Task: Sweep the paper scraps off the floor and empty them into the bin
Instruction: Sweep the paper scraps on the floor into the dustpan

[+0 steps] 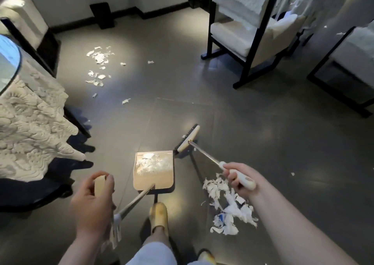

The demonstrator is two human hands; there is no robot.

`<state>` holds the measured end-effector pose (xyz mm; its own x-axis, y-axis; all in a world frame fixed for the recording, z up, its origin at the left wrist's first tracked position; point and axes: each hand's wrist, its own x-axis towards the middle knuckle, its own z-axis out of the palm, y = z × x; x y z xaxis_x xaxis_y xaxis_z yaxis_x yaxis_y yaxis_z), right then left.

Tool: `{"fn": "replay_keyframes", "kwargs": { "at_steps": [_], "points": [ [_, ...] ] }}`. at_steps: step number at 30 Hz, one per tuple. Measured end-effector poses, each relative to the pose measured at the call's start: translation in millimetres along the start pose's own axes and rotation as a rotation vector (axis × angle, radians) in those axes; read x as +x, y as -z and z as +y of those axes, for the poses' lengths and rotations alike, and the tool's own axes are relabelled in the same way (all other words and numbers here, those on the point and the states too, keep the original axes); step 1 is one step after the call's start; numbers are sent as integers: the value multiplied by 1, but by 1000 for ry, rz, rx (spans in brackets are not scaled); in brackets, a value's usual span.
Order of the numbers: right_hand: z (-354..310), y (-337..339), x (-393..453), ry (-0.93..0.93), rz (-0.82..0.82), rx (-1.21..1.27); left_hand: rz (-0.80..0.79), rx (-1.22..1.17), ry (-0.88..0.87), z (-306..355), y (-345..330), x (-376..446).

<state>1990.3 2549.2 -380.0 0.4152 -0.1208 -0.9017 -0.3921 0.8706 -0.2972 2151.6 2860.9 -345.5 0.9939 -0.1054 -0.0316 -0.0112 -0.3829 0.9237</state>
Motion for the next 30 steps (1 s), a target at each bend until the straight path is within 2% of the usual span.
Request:
{"fn": "replay_keyframes", "kwargs": {
  "at_steps": [5, 12, 15, 20, 22, 24, 27, 30],
  "points": [
    [-48, -58, 45, -32, -82, 81, -49, 38, 23, -1, -2, 50],
    [-61, -94, 106, -59, -52, 109, -113, 84, 112, -13, 2, 121],
    [-41, -76, 103, -84, 27, 135, -177, 96, 104, -10, -9, 148],
    [15, -8, 48, -113, 186, 210, -329, 169, 52, -4, -42, 165],
    [33, 15, 23, -172, 191, 243, -396, 182, 22, 1, -58, 162],
    [45, 27, -1, -217, 199, 298, -442, 180, -2, 5, -73, 158],
    [60, 37, -26, -191, 288, 328, -509, 180, -23, 11, -96, 153],
    [70, 38, -39, -158, 306, 346, -577, 201, -52, 22, -117, 151]
  ]
}}
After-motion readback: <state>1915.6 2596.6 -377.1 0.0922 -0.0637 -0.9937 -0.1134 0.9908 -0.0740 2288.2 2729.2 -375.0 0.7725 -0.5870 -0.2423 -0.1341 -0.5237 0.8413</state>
